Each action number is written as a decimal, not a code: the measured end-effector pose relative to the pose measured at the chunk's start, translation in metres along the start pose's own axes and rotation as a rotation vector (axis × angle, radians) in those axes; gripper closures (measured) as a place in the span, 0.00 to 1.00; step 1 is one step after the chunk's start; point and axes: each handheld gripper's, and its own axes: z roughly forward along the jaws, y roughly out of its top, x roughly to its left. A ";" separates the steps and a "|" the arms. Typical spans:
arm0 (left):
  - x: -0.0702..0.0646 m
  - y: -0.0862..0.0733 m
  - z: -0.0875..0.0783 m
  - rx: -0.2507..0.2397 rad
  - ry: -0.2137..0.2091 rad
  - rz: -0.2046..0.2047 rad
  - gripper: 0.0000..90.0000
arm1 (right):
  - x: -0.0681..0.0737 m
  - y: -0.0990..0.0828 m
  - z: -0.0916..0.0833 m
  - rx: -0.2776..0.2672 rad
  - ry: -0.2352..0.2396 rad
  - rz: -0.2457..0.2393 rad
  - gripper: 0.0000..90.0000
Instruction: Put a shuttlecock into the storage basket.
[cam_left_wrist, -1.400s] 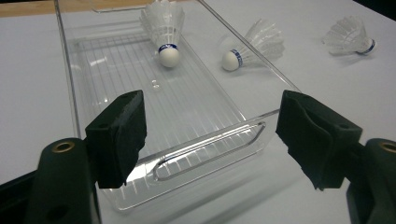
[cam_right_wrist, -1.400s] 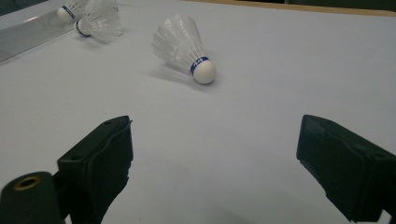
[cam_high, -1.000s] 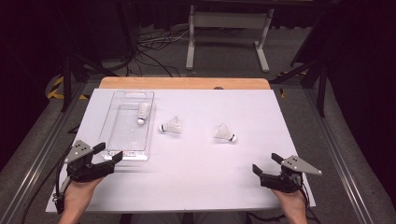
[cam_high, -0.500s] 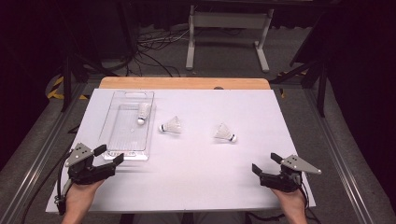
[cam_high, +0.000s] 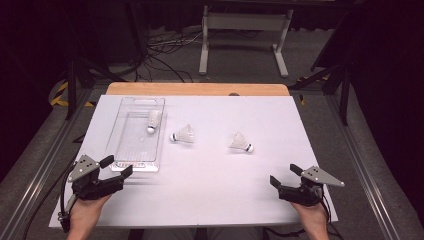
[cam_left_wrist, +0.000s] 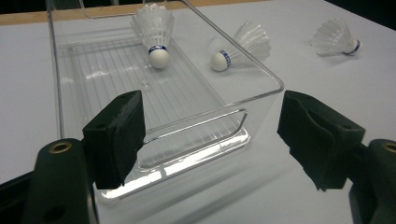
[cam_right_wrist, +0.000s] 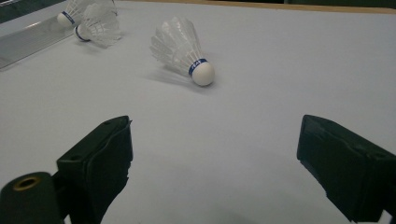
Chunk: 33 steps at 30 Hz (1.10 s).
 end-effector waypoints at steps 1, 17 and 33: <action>-0.001 0.000 0.000 0.001 0.003 0.000 0.27 | 0.000 0.000 0.000 -0.001 0.001 0.000 0.12; -0.011 0.010 0.005 0.000 -0.032 0.020 0.27 | -0.001 -0.001 -0.002 -0.009 0.005 0.008 0.12; -0.020 0.024 0.015 -0.009 -0.074 0.031 0.27 | -0.002 -0.002 -0.001 -0.004 0.005 0.016 0.12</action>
